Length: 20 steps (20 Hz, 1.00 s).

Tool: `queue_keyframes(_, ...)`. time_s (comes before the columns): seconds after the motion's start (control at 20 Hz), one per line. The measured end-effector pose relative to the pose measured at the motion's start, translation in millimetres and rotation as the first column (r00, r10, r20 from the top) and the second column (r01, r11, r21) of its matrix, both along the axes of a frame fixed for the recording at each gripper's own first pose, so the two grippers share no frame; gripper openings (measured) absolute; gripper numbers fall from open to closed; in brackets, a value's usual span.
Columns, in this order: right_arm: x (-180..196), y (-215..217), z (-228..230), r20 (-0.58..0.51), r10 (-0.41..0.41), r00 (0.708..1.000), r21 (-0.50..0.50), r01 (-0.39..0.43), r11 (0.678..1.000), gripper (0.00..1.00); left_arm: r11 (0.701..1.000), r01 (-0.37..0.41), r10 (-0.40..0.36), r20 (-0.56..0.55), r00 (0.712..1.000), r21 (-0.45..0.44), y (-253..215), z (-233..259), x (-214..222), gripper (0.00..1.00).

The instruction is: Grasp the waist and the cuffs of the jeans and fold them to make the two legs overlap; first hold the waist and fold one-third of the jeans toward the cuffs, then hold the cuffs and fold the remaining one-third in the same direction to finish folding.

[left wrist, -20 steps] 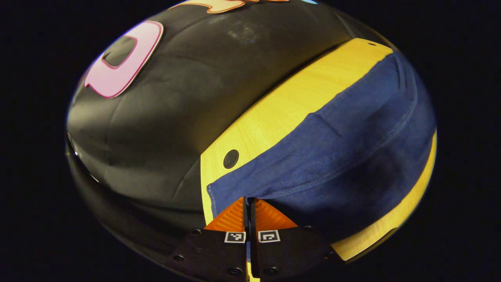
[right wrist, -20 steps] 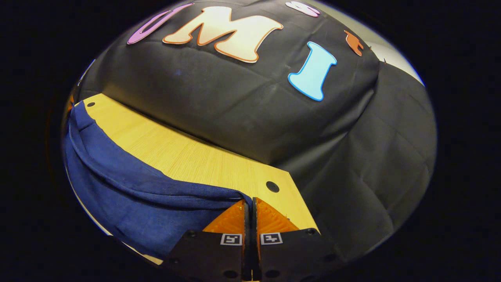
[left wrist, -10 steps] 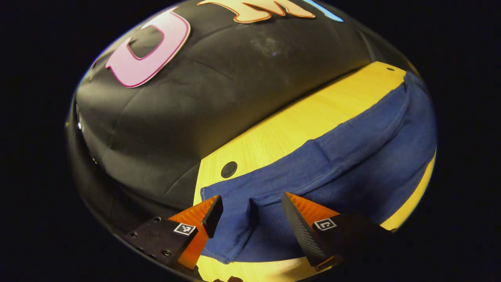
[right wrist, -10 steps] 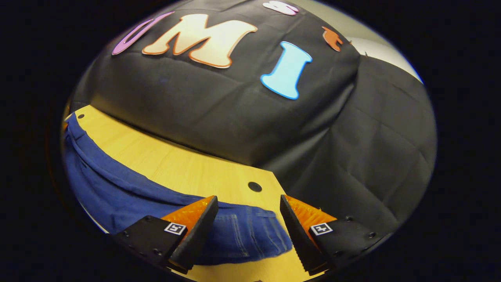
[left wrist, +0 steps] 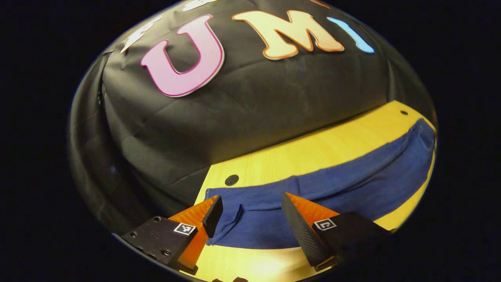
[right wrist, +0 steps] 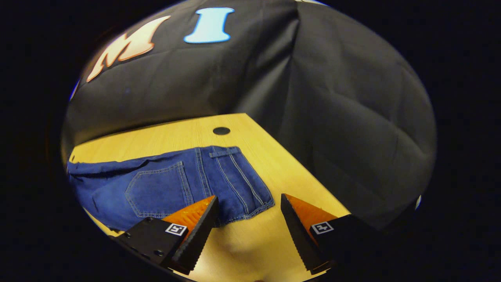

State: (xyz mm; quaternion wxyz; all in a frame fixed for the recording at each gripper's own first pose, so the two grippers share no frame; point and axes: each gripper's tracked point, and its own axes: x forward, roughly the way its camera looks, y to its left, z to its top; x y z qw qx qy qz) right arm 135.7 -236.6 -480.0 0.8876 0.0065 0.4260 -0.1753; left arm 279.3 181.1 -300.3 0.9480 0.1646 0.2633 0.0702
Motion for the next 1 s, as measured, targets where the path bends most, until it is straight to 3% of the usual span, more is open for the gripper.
queue_keyframes(0.15, -6, 0, -11, -0.006, -0.093, 0.996, 0.107, 0.093, 0.99, 0.99, 0.998, -0.009, 0.013, 0.073, 0.997, -0.058, -19, 57, 8, 0.94)
queue_keyframes(0.25, -8, 2, -11, -0.013, -0.155, 0.988, 0.168, 0.154, 0.974, 0.98, 0.989, -0.016, 0.034, 0.118, 0.993, -0.145, -25, 85, 16, 0.94)
queue_keyframes(0.4, -10, -5, -3, -0.007, -0.252, 0.968, 0.236, 0.246, 0.94, 0.96, 0.942, -0.018, 0.082, 0.177, 0.981, -0.334, -34, 120, 31, 0.94)
queue_keyframes(0.5, -5, -13, -3, -0.009, -0.295, 0.955, 0.246, 0.288, 0.925, 0.97, 0.926, -0.013, 0.092, 0.194, 0.977, -0.376, -34, 132, 30, 0.94)
queue_keyframes(0.65, 1, -8, -8, -0.021, -0.327, 0.945, 0.333, 0.315, 0.889, 0.54, 0.926, -0.02, 0.093, 0.178, 0.98, -0.377, -21, 130, 16, 0.95)
queue_keyframes(0.8, 16, -2, 20, 0.057, -0.296, 0.953, 0.306, 0.266, 0.914, 0.09, 0.917, -0.04, 0.113, 0.163, 0.98, -0.396, 3, 120, 7, 0.95)
queue_keyframes(0.9, 34, 14, 50, 0.134, -0.241, 0.961, 0.288, 0.195, 0.937, 0.09, 0.916, -0.049, 0.121, 0.158, 0.98, -0.398, 20, 116, 4, 1.0)
queue_keyframes(1.0, 52, 37, 90, 0.217, -0.2, 0.956, 0.291, 0.133, 0.948, 0.09, 0.921, -0.06, 0.123, 0.141, 0.982, -0.385, 36, 105, 1, 0.95)
